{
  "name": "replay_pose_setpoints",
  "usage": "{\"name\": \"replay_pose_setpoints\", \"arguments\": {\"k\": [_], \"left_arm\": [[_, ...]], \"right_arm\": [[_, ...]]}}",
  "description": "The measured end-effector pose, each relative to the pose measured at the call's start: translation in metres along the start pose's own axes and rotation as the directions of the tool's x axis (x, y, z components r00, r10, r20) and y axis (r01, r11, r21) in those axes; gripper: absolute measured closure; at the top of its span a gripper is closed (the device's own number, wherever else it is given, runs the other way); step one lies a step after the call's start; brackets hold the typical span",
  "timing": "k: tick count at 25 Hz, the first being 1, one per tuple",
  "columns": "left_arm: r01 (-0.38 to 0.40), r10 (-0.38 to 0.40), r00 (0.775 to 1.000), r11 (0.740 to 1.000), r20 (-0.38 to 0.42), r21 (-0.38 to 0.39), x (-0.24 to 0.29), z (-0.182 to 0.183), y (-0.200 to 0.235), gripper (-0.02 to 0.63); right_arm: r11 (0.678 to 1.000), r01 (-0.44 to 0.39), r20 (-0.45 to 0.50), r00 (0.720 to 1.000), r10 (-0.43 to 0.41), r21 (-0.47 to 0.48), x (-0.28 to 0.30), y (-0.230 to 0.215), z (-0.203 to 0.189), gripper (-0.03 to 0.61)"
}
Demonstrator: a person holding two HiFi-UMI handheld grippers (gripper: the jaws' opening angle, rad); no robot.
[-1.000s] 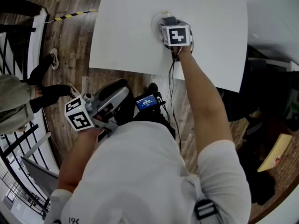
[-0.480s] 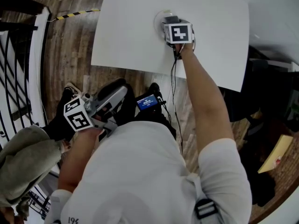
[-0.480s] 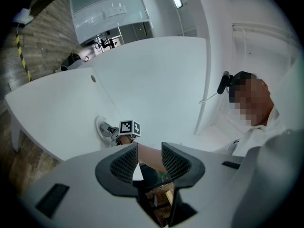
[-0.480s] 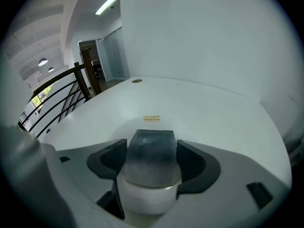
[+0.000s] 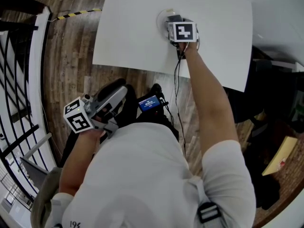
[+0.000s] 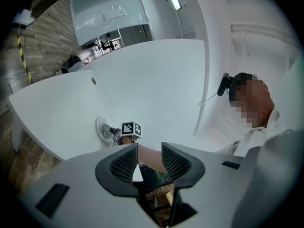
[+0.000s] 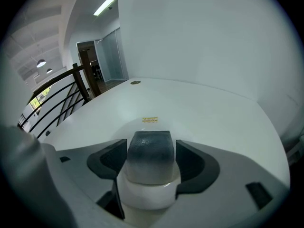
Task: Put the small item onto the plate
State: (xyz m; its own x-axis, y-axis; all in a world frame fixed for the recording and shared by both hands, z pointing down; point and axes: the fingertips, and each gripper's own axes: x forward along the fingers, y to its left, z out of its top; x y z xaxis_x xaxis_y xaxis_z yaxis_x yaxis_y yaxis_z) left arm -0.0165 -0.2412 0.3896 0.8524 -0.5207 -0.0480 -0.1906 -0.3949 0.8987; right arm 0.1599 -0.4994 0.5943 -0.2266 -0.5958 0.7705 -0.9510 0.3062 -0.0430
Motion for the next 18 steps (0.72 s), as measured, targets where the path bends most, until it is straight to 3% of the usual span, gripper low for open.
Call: {"name": "replay_pose_setpoints", "arguments": {"k": [18], "left_arm": [[0.056,-0.056,0.998,0.998,0.027,-0.001,-0.001,0.003,-0.010,0.476]], "right_arm": [[0.999,0.009,0.049,0.999,-0.011,0.038,-0.043,-0.006,0.004,0.259]]}}
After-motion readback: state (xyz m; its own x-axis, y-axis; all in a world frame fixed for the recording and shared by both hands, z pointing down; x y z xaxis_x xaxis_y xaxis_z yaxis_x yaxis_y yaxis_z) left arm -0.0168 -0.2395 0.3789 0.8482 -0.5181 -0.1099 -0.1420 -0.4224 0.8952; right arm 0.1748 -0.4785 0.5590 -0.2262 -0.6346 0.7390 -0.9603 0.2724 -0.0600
